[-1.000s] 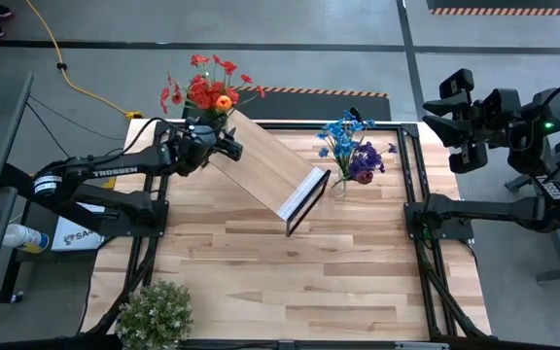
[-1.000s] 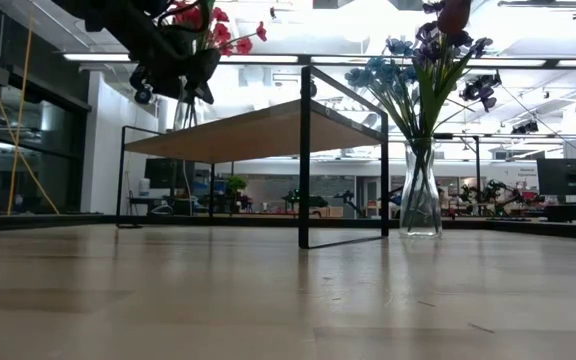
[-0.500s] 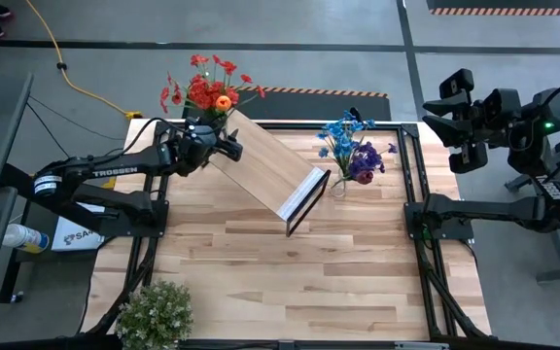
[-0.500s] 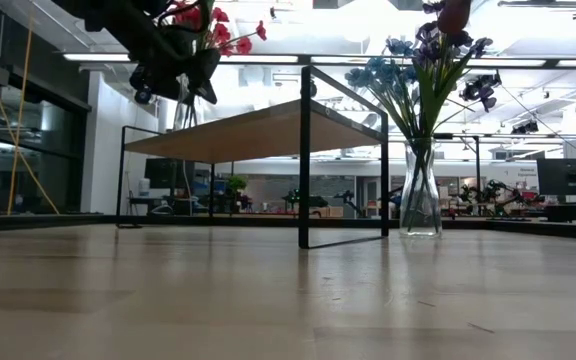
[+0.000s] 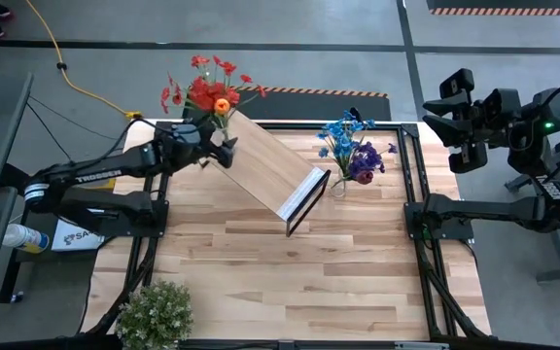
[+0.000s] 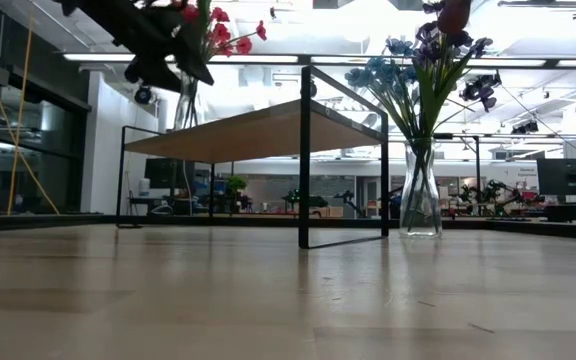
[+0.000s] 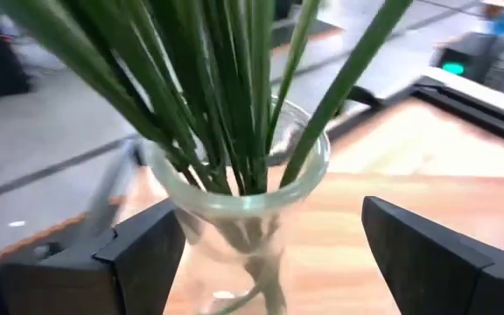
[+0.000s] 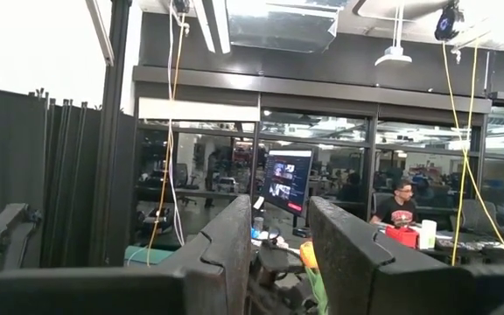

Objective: Pick and place flowers into a vace then onto a shelf
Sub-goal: Put the bottom transparent vase on the shelf, then put the transparent vase on the shelf

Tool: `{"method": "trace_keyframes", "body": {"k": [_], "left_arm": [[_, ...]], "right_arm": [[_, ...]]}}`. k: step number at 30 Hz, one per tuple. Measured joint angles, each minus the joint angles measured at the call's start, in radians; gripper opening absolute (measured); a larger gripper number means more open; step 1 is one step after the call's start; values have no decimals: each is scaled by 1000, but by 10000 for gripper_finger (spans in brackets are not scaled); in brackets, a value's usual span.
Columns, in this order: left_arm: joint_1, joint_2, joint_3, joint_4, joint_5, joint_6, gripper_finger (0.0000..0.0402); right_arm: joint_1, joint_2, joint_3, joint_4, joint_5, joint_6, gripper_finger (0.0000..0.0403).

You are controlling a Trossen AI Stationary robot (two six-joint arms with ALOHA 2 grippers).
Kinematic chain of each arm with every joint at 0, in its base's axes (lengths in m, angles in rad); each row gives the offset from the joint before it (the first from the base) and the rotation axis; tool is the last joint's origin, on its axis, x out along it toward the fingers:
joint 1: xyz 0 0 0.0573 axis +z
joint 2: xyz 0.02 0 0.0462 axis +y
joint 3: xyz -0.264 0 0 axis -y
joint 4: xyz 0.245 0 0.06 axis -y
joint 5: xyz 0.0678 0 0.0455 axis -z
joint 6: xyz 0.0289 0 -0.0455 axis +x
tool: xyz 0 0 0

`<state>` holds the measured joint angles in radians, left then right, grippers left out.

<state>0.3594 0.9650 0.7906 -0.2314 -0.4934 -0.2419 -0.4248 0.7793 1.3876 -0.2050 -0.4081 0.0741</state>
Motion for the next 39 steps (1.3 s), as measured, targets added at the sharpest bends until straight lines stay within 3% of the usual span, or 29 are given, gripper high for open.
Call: {"method": "trace_keyframes", "body": {"k": [8, 25, 32, 39], "left_arm": [[-1, -87, 0, -29, 233, 3, 365], [0, -218, 0, -248, 244, -43, 367], [-1, -317, 0, -301, 308, -56, 364], [-1, -410, 0, -304, 427, -59, 365]], "right_arm": [[0, 0, 0, 0, 1, -4, 110], [0, 0, 0, 0, 2, -4, 110], [0, 0, 0, -8, 2, -7, 110], [0, -26, 0, -172, 71, -80, 110]]}}
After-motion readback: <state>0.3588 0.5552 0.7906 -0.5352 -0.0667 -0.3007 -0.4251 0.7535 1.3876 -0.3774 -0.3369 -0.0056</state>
